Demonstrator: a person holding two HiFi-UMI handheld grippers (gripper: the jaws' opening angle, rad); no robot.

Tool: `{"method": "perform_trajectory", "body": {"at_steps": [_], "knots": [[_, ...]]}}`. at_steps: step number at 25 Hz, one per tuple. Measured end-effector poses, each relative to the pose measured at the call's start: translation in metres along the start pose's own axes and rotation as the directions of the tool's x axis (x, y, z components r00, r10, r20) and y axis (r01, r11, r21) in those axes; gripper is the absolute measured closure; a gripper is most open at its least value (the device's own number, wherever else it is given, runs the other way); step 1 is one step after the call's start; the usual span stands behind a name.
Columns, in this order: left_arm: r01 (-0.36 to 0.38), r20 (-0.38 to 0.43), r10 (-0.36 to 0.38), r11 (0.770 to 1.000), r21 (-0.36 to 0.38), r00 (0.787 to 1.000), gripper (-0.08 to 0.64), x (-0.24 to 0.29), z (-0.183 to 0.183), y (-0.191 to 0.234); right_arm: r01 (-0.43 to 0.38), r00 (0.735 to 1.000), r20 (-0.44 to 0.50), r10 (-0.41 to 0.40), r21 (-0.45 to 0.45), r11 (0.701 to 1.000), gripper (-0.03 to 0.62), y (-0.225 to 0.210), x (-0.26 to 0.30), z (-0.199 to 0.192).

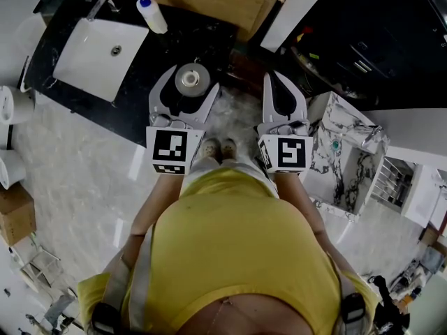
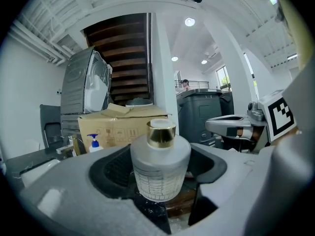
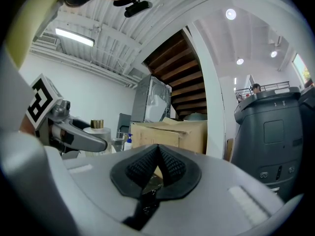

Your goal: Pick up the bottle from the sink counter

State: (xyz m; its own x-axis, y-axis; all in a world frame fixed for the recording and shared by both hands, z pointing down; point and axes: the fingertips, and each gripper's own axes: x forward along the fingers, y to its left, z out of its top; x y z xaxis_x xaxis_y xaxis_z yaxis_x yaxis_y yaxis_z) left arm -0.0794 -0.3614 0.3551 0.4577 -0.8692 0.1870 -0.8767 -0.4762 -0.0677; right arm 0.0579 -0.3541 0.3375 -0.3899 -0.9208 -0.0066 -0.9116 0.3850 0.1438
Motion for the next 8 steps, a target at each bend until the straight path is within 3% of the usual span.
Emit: {"method": "perform_trajectory", "body": {"at_steps": [8], "knots": [[0.011,-0.002,-0.011,1.0,0.005,1.0,0.225,-0.0041,-0.0015,-0.0029,-0.001,1.0,0.001,0.001,0.0,1.0,0.594,0.003,-0.0028,-0.0011]]}}
